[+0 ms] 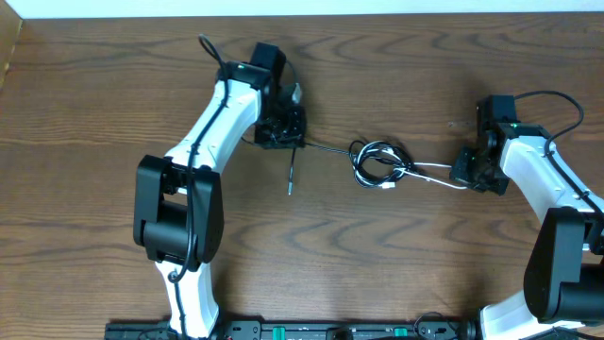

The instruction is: Untangle cables

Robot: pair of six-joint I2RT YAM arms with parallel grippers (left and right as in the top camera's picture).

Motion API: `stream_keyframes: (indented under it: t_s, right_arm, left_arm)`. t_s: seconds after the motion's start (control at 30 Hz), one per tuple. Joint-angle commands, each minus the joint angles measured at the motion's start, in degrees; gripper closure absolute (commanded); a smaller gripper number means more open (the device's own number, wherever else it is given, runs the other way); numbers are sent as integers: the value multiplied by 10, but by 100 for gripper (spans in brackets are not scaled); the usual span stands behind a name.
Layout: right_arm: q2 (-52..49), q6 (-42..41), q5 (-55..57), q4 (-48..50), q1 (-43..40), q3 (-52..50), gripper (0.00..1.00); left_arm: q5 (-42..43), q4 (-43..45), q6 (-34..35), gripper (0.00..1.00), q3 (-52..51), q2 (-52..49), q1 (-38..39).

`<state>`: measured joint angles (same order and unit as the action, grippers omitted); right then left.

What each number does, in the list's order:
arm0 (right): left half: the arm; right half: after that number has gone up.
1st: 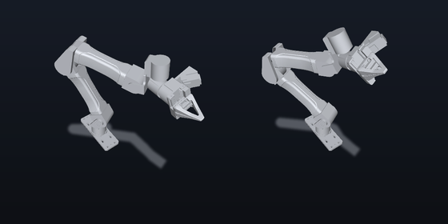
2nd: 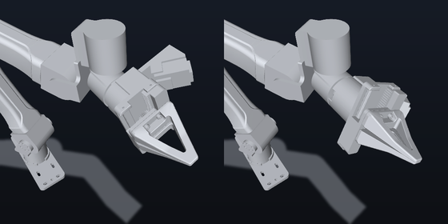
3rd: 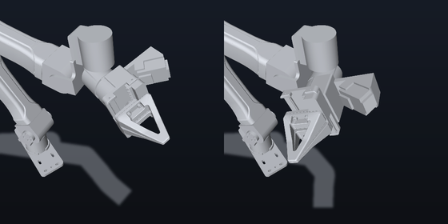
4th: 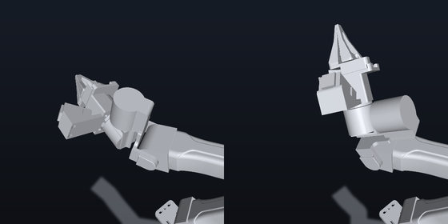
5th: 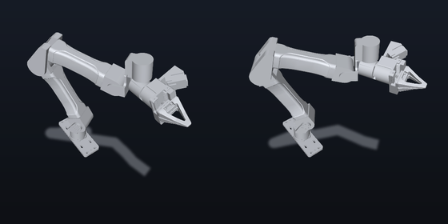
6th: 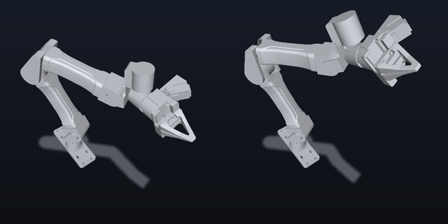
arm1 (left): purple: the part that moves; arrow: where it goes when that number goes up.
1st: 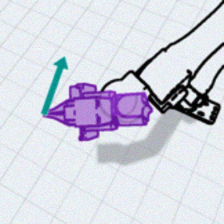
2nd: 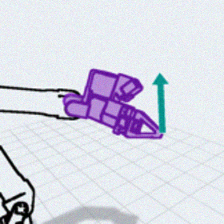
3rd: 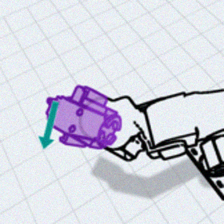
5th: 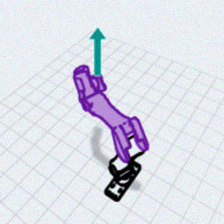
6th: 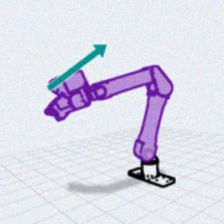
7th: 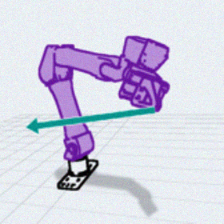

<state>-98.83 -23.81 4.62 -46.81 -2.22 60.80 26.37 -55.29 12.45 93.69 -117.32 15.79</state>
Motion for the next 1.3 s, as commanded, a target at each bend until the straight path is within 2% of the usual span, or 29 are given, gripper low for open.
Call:
stream_keyframes:
  t_s: [0.0,0.1,0.33,0.47,0.53,0.63,0.7,0.77,0.9,1.0,1.03,1.07,1.13,1.27]
  right_arm:
    - [9,12,86,-19,-12,3,99]
    - [9,-23,123,-47,-19,3,99]
    - [9,-26,116,-66,-31,3,99]
    - [9,-81,158,-92,-32,3,99]
    - [9,-83,170,-93,-36,3,99]
    - [9,-83,164,-91,-49,3,99]
    - [9,-59,117,-78,-55,3,99]
    - [9,5,49,-58,-55,3,98]
    - [11,98,-90,-23,-46,3,91]
    - [11,195,-243,5,-37,3,84]
    - [11,222,-298,12,-35,3,80]
    - [11,236,-340,19,-33,3,73]
    - [11,234,-379,34,-31,3,68]
    - [11,201,-389,56,-31,3,61]
  left_arm:
    - [-85,-5,1,93,15,10,-21]
    - [-134,-15,1,93,15,10,-27]
    - [-215,-37,-1,93,15,10,-32]
    - [-279,-54,4,93,15,10,-35]
    - [-301,-63,6,92,15,10,-40]
    - [-309,-71,6,92,15,10,-50]
    - [-306,-74,15,92,15,10,-57]
    - [-278,-75,9,92,15,10,-59]
    - [-153,-68,-85,92,15,10,-49]
    - [-31,-66,-162,83,15,10,-36]
    - [14,-66,-187,75,15,10,-32]
    - [50,-66,-207,70,15,10,-28]
    - [107,-63,-229,61,15,10,-20]
    - [125,-47,-219,51,15,10,-7]
